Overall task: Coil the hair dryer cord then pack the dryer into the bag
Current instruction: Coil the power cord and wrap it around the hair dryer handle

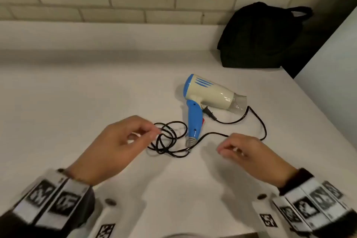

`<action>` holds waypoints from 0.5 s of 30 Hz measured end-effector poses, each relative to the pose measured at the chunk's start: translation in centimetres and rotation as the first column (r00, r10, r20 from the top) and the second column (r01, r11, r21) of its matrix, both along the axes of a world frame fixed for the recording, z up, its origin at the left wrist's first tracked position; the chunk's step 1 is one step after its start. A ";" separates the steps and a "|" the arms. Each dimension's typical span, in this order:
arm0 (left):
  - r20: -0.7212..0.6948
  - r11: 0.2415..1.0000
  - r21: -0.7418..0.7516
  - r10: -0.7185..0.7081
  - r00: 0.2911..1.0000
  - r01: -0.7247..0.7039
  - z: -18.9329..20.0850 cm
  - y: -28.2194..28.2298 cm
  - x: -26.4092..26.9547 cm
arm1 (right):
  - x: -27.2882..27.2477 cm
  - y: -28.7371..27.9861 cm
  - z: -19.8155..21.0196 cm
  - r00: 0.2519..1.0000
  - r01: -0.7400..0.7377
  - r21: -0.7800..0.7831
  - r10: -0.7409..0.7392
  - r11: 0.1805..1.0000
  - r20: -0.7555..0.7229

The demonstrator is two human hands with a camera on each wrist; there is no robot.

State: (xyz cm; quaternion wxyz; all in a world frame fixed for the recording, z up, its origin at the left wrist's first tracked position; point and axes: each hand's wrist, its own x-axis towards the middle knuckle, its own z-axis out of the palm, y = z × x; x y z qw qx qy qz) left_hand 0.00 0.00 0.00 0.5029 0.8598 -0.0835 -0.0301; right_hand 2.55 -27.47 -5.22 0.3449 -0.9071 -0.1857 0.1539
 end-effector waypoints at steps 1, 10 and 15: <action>0.006 1.000 -0.012 -0.008 1.000 0.008 -0.4 -0.7 1.4 | 1.1 0.5 -0.5 0.996 0.012 -0.037 -0.009 0.999 0.089; -0.184 0.911 0.398 -0.041 0.982 0.113 -4.7 -9.1 10.6 | 3.6 3.9 -1.0 0.989 -0.138 -0.333 0.149 0.933 0.008; -0.274 0.934 0.350 0.026 0.961 0.074 -6.2 -10.1 11.5 | 2.4 4.7 -1.3 0.904 -0.349 -0.551 0.427 0.758 0.014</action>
